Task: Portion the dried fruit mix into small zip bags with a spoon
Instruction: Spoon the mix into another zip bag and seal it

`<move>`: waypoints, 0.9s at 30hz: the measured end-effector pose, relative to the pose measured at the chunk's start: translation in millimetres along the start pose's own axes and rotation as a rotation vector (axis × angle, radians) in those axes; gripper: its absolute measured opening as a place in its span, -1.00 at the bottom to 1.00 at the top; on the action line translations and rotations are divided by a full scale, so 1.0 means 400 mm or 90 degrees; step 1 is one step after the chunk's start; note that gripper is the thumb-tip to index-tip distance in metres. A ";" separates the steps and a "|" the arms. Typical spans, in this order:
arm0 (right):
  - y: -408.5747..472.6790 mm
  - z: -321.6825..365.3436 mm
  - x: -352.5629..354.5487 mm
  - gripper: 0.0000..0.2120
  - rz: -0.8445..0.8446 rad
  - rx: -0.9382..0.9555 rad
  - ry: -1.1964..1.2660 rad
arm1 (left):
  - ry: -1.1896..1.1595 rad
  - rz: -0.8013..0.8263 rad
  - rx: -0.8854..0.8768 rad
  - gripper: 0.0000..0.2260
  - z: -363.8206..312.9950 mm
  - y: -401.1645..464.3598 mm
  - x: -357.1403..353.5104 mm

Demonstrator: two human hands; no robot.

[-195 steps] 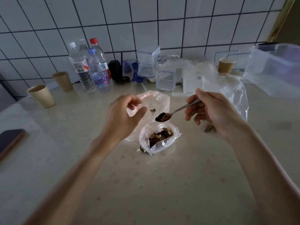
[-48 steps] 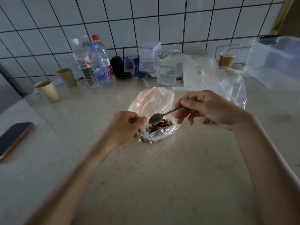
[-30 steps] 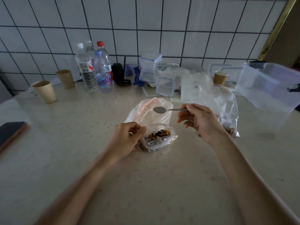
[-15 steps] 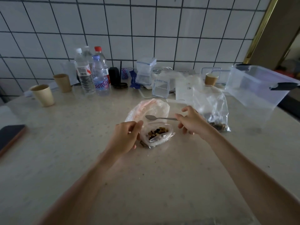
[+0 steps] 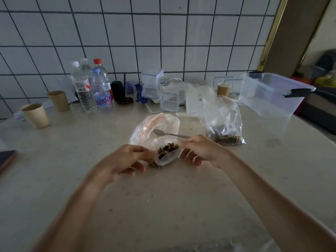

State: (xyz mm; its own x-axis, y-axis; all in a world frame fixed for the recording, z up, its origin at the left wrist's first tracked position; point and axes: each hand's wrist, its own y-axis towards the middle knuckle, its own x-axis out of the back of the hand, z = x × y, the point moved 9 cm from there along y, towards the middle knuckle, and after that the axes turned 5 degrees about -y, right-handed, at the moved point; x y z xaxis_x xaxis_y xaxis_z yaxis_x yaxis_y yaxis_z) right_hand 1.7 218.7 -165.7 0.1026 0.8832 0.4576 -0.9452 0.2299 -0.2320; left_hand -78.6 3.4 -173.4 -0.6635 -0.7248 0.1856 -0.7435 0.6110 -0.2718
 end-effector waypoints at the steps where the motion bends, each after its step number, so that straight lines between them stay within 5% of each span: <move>1: 0.001 -0.003 -0.004 -0.71 -0.001 -0.004 0.031 | -0.016 0.007 0.004 -0.56 0.001 -0.002 -0.004; 9: -0.011 0.020 -0.010 -0.89 -0.058 0.031 0.035 | -0.093 -0.068 -0.061 -0.79 -0.017 0.006 -0.008; 15: -0.048 0.050 0.008 -0.74 -0.210 0.108 -0.041 | 0.015 -0.216 -0.223 -0.74 -0.049 0.002 0.025; 18: -0.064 0.071 0.013 -0.81 -0.300 0.149 -0.179 | 0.120 -0.297 -0.278 -0.76 -0.063 -0.012 0.033; 20: -0.062 0.072 0.004 -0.96 -0.264 0.123 -0.202 | 0.181 -0.309 -0.256 -0.87 -0.057 -0.009 0.026; 22: -0.053 0.056 -0.008 -0.89 -0.172 0.075 -0.112 | 0.152 -0.272 -0.200 -0.93 -0.045 -0.003 0.017; 27: -0.053 0.035 -0.024 -0.64 0.048 0.017 0.228 | -0.240 -0.087 -0.069 -0.75 -0.028 -0.004 -0.016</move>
State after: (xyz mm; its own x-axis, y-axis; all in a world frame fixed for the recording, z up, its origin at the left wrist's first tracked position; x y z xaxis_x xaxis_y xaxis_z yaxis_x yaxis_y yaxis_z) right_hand 16.4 199.5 -153.0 0.1303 0.9854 0.1101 -0.9614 0.1527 -0.2288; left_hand -74.3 10.6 -163.8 -0.4958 -0.8551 -0.1520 -0.8403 0.5165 -0.1645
